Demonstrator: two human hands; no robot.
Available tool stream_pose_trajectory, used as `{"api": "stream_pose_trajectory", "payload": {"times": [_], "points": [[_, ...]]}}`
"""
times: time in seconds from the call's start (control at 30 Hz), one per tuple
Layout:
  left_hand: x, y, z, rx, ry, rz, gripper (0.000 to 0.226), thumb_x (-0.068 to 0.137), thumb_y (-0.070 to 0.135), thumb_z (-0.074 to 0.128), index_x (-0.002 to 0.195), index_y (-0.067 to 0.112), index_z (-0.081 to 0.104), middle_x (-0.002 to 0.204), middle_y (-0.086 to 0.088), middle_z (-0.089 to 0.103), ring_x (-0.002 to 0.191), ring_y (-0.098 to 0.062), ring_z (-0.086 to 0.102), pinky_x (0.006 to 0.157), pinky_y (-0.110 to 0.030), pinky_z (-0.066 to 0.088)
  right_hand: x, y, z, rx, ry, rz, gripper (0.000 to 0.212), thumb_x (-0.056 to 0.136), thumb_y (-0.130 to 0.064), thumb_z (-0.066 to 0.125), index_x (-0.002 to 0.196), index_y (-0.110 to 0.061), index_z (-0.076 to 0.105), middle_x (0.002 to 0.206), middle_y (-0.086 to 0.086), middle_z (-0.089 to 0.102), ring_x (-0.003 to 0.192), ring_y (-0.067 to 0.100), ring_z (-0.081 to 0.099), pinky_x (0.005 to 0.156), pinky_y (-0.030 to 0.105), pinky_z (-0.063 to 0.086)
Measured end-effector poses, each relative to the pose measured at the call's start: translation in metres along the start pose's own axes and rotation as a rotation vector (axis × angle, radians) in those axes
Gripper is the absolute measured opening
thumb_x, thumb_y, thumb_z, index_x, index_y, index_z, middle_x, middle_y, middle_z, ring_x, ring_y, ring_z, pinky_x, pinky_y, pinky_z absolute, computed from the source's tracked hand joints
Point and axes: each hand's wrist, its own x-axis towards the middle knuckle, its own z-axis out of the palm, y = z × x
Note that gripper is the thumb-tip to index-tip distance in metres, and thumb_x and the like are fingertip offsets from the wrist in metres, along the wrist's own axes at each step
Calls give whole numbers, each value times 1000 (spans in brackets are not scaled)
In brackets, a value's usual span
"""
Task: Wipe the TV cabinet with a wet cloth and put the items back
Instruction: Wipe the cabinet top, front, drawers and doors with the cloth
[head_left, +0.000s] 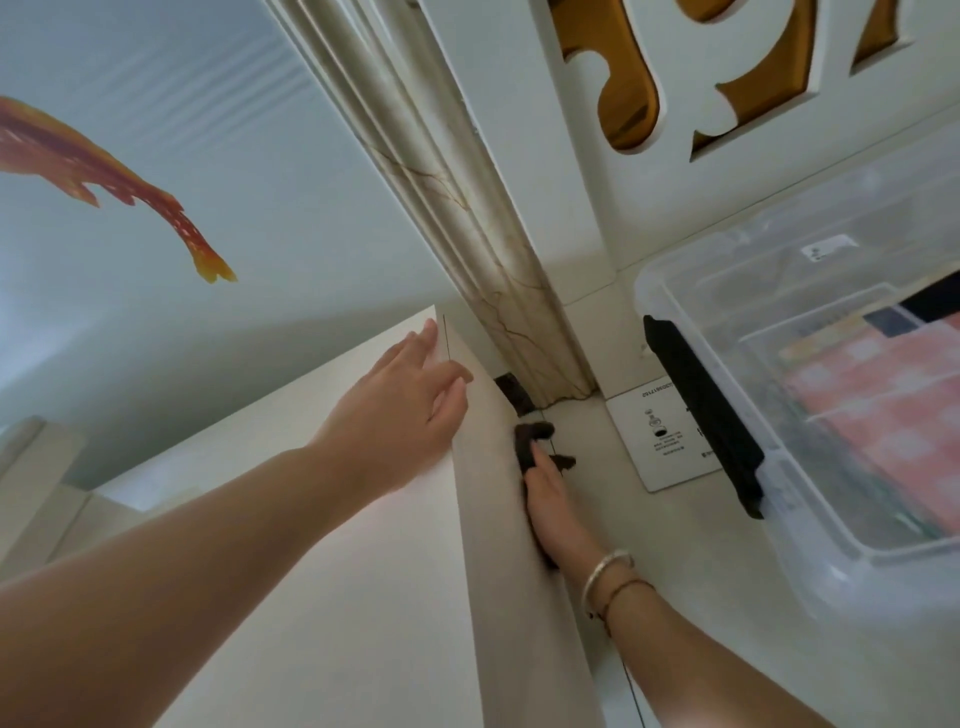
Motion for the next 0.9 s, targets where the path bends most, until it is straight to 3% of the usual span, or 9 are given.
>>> {"api": "stream_pose_trajectory", "payload": {"times": [0.07,0.2,0.33,0.4,0.53,0.63,0.73,0.8,0.9], "points": [[0,0,1,-31,9,-4,40,96,38,29,122,30,59,158,-8,16,145,-19,16,114,-25,12,-3,-8,2,-4,-19,17,50,100,-17,28,148,-30,27,148,-2,35,135,18,33,113,35,23],[0,-1,2,-49,2,11,45,92,41,28,122,29,60,157,-11,18,146,-21,17,117,-31,13,-29,-28,16,-40,-51,-227,52,97,-23,28,149,-30,24,150,-12,29,136,2,27,116,26,19],[-5,-2,4,-56,18,27,38,99,31,32,132,32,51,159,-8,13,147,-19,12,120,-34,11,-50,-9,4,-64,-33,-49,50,101,-14,26,148,-32,22,148,-8,31,118,-2,39,106,17,27],[-7,-1,5,-51,24,36,40,100,30,31,137,31,46,159,-9,12,147,-20,10,120,-38,10,-60,-13,1,-53,-33,41,50,101,-16,25,149,-31,21,150,-6,29,125,7,35,106,22,22],[-8,2,4,-22,9,9,45,100,32,27,145,31,34,160,-5,8,148,-17,6,120,-42,3,-87,-34,17,-23,-50,-204,52,95,-24,29,145,-39,32,144,-26,33,131,-9,29,112,17,18],[-13,3,1,4,-31,4,49,99,35,26,148,30,26,160,-2,4,148,-14,2,120,-42,-2,-101,-27,15,-36,-49,-225,50,99,-17,29,141,-45,33,140,-29,37,128,-15,32,101,2,25],[-23,2,-2,46,-65,52,54,98,41,28,150,28,19,160,-1,2,148,-14,2,119,-43,-5,-105,-6,3,-61,-20,-1,48,101,-18,26,143,-40,33,143,-11,42,129,5,40,106,20,31],[-29,0,-2,48,-59,74,56,97,44,29,150,28,18,160,0,2,147,-13,2,118,-44,-7,-113,-2,2,-93,-3,88,42,99,-28,28,138,-40,39,145,-4,43,134,16,37,114,35,25],[-35,1,4,-6,-25,69,56,97,42,32,150,29,19,160,2,3,147,-13,1,118,-46,-6,-128,-22,12,2,0,-43,39,100,-28,29,131,-37,50,131,-5,55,123,14,49,106,33,36]]}}
